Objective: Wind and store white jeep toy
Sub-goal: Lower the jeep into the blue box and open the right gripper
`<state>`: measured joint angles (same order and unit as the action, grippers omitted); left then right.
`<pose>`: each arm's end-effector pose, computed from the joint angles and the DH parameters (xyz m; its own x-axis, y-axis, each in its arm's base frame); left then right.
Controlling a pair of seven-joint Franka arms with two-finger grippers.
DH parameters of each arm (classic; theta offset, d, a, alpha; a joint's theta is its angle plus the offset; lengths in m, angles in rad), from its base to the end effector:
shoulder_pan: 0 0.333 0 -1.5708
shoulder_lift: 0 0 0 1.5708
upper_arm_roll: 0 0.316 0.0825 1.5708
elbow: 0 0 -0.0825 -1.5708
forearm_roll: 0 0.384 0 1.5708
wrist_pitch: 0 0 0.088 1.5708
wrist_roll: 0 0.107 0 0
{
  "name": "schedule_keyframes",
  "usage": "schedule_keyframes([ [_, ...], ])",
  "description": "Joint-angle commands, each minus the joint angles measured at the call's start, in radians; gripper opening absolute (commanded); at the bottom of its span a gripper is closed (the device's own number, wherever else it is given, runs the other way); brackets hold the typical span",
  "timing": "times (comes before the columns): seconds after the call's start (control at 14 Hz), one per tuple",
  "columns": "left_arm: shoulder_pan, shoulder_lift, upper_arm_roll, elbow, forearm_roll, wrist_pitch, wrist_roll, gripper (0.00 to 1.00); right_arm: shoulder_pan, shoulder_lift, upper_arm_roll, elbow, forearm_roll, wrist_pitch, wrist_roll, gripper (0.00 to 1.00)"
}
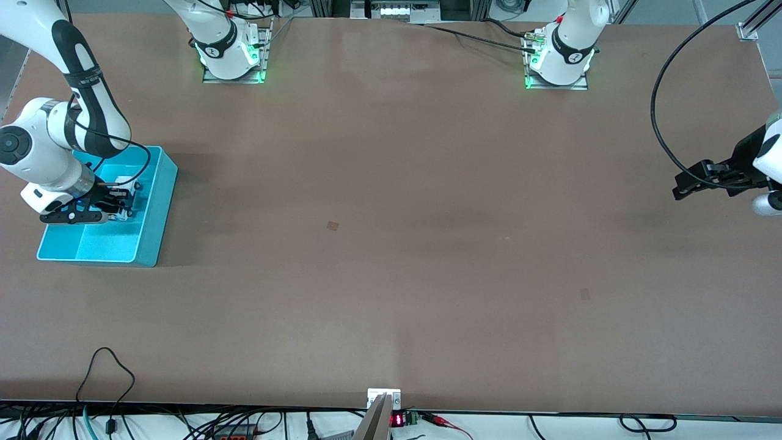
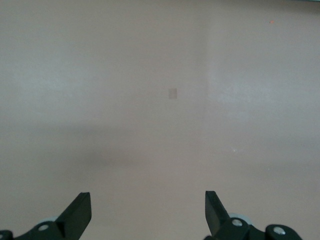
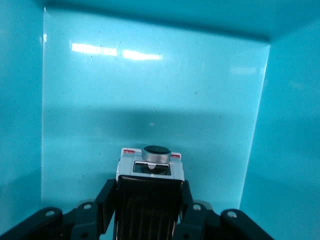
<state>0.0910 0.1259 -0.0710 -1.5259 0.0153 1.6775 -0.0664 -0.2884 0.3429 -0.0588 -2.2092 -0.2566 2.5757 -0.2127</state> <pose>0.6014 0.0161 0.5828 0.9960 0.0854 0.0264 0.0856 -0.9963 -0.0046 0.5243 -0.1854 0.2246 0.9962 0.0821 -0.0294 0.0858 -0.9838 0.1576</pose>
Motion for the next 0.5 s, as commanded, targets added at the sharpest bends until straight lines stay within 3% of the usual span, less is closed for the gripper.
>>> schedule_keyframes([
  [0.0,-0.007,-0.012,-0.01,0.004,-0.006,-0.022,0.003,1.0,-0.032,0.011,0.01,-0.001,-0.016,0.023,-0.023,0.0],
  [0.43,-0.005,-0.023,-0.059,0.004,-0.005,-0.048,0.003,1.0,-0.049,0.057,0.02,-0.001,-0.016,0.069,-0.054,0.0],
])
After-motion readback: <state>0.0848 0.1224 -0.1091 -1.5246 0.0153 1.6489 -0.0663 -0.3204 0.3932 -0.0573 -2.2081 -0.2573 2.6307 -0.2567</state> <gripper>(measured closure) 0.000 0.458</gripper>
